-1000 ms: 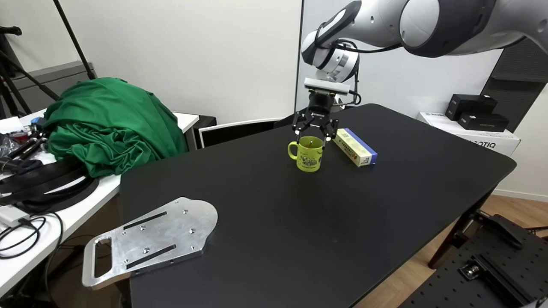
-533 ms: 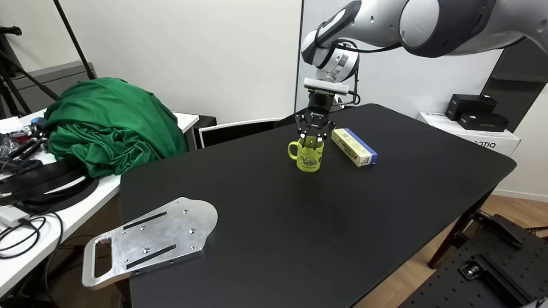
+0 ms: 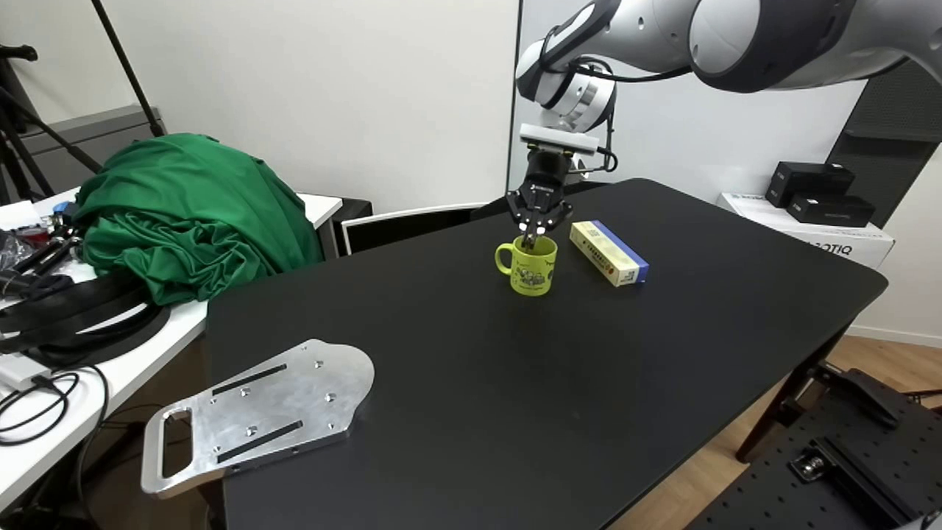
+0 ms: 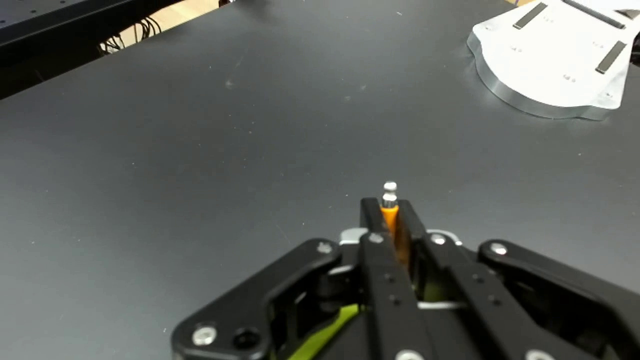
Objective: Pick up the object from the table and put it in the yellow cup, and move it back to the table
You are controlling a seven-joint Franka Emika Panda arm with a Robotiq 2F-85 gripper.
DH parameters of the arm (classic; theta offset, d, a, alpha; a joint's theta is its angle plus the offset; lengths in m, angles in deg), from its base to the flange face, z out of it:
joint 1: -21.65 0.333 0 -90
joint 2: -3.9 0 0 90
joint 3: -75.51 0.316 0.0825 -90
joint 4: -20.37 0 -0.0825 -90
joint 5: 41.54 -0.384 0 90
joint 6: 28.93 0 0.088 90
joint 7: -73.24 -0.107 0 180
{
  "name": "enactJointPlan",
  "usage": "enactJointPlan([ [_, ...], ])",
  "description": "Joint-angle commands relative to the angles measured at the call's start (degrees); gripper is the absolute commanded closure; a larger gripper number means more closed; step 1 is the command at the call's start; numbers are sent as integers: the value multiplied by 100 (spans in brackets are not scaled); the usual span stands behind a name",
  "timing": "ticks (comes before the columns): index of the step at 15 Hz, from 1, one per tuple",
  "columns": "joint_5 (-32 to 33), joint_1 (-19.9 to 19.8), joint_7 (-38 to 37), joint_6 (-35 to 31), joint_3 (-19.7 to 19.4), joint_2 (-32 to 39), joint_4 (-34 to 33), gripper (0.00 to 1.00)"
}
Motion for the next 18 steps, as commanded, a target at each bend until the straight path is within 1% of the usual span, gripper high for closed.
enactJointPlan([
  [1,-11,-87,-182,449,113,-188,-104,98],
  [6,-153,-99,-176,1128,135,-471,-75,98],
  [8,-156,-51,-120,1278,117,-615,-20,98],
  [11,71,126,147,1306,60,-878,194,98],
  [13,465,338,464,1187,17,-1083,427,98],
  [14,761,460,730,1111,5,-1192,565,98],
  [15,1044,592,1046,887,-9,-1371,860,98],
  [18,1817,909,1766,-161,-8,-1771,1806,98],
])
